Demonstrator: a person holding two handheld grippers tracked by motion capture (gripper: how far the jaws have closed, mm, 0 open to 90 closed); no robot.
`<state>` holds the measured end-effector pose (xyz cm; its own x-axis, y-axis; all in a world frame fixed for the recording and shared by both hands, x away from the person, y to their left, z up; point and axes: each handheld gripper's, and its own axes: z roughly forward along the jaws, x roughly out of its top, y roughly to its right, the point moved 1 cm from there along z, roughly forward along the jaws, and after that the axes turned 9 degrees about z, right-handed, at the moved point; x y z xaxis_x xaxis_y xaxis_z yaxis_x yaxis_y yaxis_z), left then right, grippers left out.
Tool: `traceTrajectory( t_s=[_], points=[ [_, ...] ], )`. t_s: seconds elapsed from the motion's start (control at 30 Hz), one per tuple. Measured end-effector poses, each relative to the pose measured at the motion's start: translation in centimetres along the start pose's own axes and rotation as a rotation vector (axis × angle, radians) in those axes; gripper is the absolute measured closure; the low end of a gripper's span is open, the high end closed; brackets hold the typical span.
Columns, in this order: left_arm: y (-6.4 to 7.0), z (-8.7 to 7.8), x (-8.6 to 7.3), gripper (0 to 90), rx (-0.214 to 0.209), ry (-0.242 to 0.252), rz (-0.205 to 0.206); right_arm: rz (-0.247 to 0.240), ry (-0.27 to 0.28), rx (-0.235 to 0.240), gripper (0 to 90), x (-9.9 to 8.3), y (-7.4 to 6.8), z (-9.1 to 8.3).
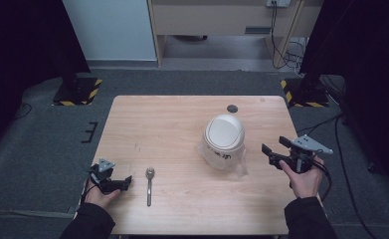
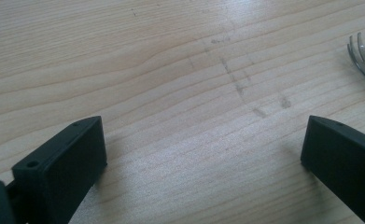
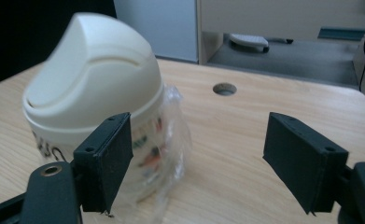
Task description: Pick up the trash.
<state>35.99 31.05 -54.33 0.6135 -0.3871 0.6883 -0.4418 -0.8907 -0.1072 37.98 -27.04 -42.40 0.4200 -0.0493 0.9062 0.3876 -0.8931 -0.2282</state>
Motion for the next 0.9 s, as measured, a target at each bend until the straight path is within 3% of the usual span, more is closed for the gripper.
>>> traceTrajectory(
  t_s=[0.17, 0.33, 0.53, 0.73, 0.9],
  points=[
    [0.0, 0.0, 0.0, 0.0, 0.000, 0.000, 0.000, -0.020, 0.012, 0.014, 23.2, 1.1, -0.9, -0.5],
    [0.0, 0.0, 0.0, 0.0, 0.001, 0.000, 0.000, -0.031, 0.060, 0.036, 21.7, 2.2, -2.2, -0.8],
    [0.0, 0.0, 0.0, 0.0, 0.001, 0.000, 0.000, -0.047, 0.090, 0.031, 18.8, 3.5, -3.8, -0.5],
    [0.0, 0.0, 0.0, 0.0, 0.001, 0.000, 0.000, -0.051, 0.106, 0.029, 14.8, 4.3, -5.2, 0.8],
    [0.0, 0.0, 0.0, 0.0, 0.002, 0.001, -0.002, -0.083, 0.078, -0.002, 11.5, 4.7, -6.7, 3.1]
  ],
)
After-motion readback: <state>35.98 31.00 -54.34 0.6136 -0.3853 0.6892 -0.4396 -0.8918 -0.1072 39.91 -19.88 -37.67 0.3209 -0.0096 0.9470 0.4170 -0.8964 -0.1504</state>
